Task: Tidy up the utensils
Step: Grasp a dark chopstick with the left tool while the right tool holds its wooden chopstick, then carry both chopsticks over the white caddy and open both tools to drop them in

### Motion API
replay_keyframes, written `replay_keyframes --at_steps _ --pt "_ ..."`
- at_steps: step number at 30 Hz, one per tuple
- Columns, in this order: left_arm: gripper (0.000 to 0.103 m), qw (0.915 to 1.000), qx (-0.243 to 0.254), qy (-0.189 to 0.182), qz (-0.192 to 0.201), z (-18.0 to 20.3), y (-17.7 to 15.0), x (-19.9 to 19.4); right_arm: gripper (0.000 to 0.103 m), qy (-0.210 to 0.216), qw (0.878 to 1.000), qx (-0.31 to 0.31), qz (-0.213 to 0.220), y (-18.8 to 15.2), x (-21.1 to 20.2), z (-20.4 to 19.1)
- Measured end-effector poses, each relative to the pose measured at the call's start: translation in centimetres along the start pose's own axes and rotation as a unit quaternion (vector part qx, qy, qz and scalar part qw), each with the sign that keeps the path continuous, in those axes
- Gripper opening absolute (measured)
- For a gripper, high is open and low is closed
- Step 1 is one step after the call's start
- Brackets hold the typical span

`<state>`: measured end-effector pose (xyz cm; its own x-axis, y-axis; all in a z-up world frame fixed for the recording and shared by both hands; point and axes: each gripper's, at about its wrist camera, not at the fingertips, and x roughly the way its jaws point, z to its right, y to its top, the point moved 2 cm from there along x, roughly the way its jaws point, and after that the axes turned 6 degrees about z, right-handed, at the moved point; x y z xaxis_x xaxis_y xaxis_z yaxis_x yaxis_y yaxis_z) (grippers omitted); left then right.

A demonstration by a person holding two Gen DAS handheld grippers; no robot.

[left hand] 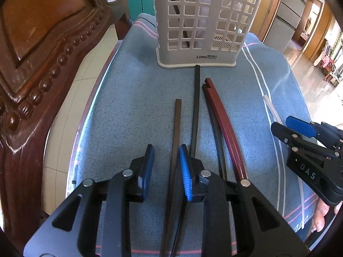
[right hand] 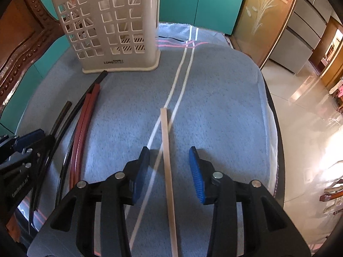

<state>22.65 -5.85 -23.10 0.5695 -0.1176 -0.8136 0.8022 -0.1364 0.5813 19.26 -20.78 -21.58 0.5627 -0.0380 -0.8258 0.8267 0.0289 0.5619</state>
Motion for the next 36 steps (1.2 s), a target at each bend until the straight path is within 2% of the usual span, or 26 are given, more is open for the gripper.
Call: replay_keyframes --at_steps 5,12,14,18,19,20,21,24,28,36 --pt "0.027 1.0000 0.005 0.000 0.004 0.1 -0.1 0.0 0.038 0.007 1.000 0.004 0.004 -0.2 -0.2 0.1" --pt "0.027 1.0000 0.002 0.001 -0.003 0.0 0.0 0.1 0.018 0.024 1.000 -0.009 -0.001 0.0 -0.1 -0.7" --pt "0.027 1.0000 0.000 -0.001 -0.003 -0.1 0.1 0.2 0.009 0.033 0.999 -0.004 -0.001 -0.1 -0.1 -0.8" --pt "0.026 1.0000 -0.003 0.002 -0.002 -0.1 0.1 0.3 0.007 0.044 0.999 0.007 0.009 -0.6 -0.4 -0.7" --pt "0.025 1.0000 -0.004 0.003 0.000 0.0 0.0 0.3 0.007 0.052 0.999 0.013 0.010 -0.8 -0.6 -0.7" --pt "0.014 1.0000 -0.004 0.001 0.001 0.0 0.0 0.2 0.007 0.055 0.998 0.017 0.011 -0.8 -0.8 -0.6" --pt "0.008 0.9999 -0.007 -0.009 0.001 0.1 0.0 0.2 0.007 0.060 0.998 0.020 0.017 -0.9 -1.2 -0.6" --pt "0.007 0.9998 -0.012 -0.017 0.002 0.0 0.1 -0.1 0.007 0.063 0.997 0.021 0.045 -0.8 -3.3 -0.5" --pt "0.007 0.9994 -0.015 -0.019 0.026 0.0 0.7 -2.0 0.007 0.072 0.994 0.024 0.079 0.0 -6.2 -0.1" --pt "0.007 0.9930 -0.018 -0.040 0.110 -0.4 2.9 -9.2 0.007 0.089 0.985 0.032 0.143 2.0 -11.8 0.9"
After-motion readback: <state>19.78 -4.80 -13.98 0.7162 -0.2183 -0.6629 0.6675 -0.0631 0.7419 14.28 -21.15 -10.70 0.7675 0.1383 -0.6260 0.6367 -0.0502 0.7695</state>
